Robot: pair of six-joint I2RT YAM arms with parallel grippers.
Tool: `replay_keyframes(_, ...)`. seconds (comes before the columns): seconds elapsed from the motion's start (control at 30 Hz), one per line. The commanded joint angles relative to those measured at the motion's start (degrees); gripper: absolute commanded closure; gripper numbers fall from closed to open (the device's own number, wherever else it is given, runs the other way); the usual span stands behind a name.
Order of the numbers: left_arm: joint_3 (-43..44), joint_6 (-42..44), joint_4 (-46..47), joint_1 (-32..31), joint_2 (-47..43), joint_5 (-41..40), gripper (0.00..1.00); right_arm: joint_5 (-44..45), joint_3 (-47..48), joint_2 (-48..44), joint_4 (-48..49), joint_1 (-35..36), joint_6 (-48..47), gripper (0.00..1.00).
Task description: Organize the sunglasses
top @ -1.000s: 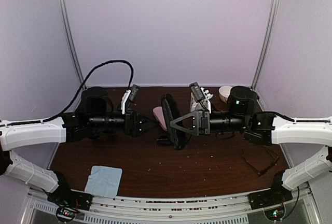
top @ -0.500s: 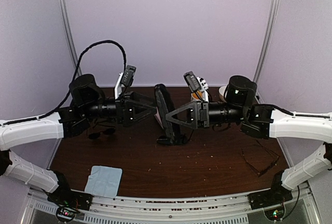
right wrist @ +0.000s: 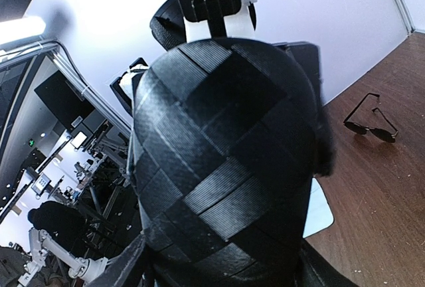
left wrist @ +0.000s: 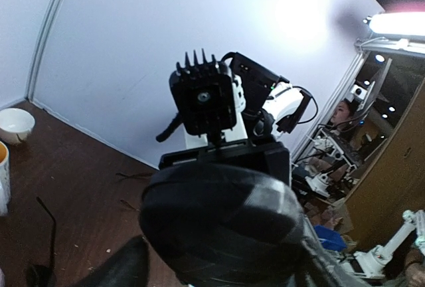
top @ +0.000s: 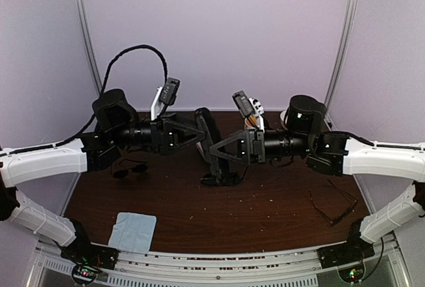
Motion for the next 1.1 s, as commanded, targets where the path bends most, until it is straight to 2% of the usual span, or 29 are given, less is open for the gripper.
replay_keyframes(0.0,1.8,-0.9,3.8,-0.2,1.0,2.1,0.42,-0.4,2.2,0.0,1.5,-0.1,-1.4,1.00)
replay_keyframes(0.07,1.6,-1.5,5.1,-0.2,1.3,3.0,0.56,-1.2,2.0,0.2,3.2,-0.3,-0.2,1.00)
replay_keyframes(0.17,1.4,-2.6,7.1,-0.2,1.5,4.9,0.69,-4.2,1.6,1.0,8.0,-1.1,3.8,1.00)
replay_keyframes(0.3,2.2,-3.2,8.8,-0.2,1.8,7.8,0.73,-9.0,2.1,2.0,12.4,-2.5,9.5,1.00)
replay_keyframes(0.4,5.0,-0.5,4.0,-0.2,2.3,8.5,0.73,-11.6,2.6,2.6,14.7,-3.4,12.7,1.00)
replay_keyframes(0.47,6.5,1.6,0.0,-0.2,2.5,7.6,0.66,-11.5,4.0,2.1,9.2,-3.5,8.9,1.00)
replay_keyframes(0.57,6.9,3.3,-3.5,-0.2,2.4,6.0,0.33,-10.9,4.7,1.7,2.3,-3.6,4.5,1.00)
replay_keyframes(0.67,6.2,3.2,-3.3,-0.2,1.8,5.2,0.12,-10.1,4.7,1.3,-0.1,-3.6,2.6,1.00)
replay_keyframes(0.8,8.0,3.0,-6.4,-0.2,3.6,3.6,0.03,-9.6,6.1,1.6,-5.2,-3.4,-2.2,1.00)
replay_keyframes(0.9,9.4,1.5,-5.5,-0.2,5.7,4.4,0.02,-9.3,7.4,2.0,-10.2,-3.3,-6.5,1.00)
replay_keyframes(1.07,9.5,-0.8,-2.4,-0.2,8.0,6.0,0.03,-10.9,7.8,2.6,-10.4,-3.3,-7.4,1.00)
